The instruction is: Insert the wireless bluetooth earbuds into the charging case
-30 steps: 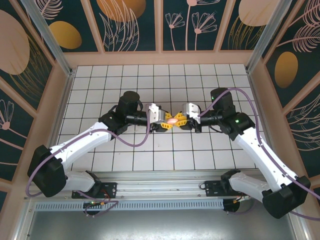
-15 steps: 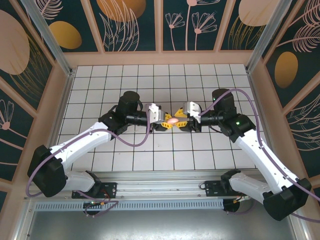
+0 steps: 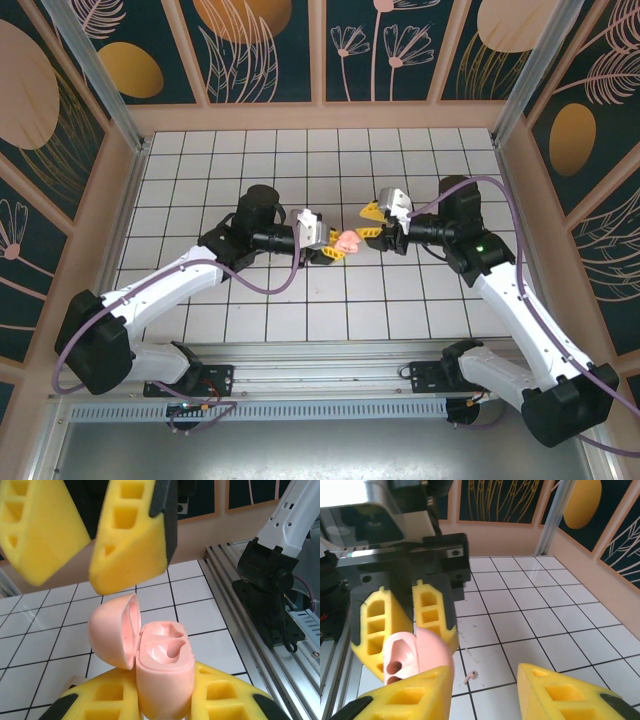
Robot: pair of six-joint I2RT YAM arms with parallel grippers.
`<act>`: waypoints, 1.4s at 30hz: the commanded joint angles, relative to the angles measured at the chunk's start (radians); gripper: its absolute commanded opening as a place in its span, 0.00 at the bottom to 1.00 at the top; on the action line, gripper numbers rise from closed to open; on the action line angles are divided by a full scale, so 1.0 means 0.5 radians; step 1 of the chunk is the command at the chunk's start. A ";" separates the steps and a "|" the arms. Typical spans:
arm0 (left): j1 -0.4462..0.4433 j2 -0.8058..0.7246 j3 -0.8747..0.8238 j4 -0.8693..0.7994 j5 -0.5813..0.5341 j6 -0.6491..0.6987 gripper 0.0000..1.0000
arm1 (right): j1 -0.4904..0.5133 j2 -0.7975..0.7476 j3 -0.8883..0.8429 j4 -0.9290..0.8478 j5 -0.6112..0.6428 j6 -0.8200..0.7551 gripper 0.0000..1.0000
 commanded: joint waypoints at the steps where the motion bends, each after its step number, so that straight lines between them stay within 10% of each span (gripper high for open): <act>1: 0.031 -0.021 -0.067 0.188 0.104 -0.133 0.18 | -0.033 -0.039 -0.020 0.144 -0.021 0.123 0.40; 8: 0.177 -0.011 -0.274 0.692 0.155 -0.544 0.17 | -0.071 -0.083 -0.007 0.207 -0.016 0.343 0.41; 25: 0.792 0.026 -1.099 2.335 -0.151 -1.722 0.14 | 0.225 0.550 0.427 -0.356 1.024 1.239 0.34; 34: 1.027 0.087 -1.393 2.795 -0.358 -1.996 0.13 | 0.544 1.158 0.836 -0.734 1.277 1.974 0.35; 42: 1.088 0.087 -1.560 2.952 -0.615 -2.079 0.12 | 0.765 1.807 1.414 -1.088 1.314 2.032 0.37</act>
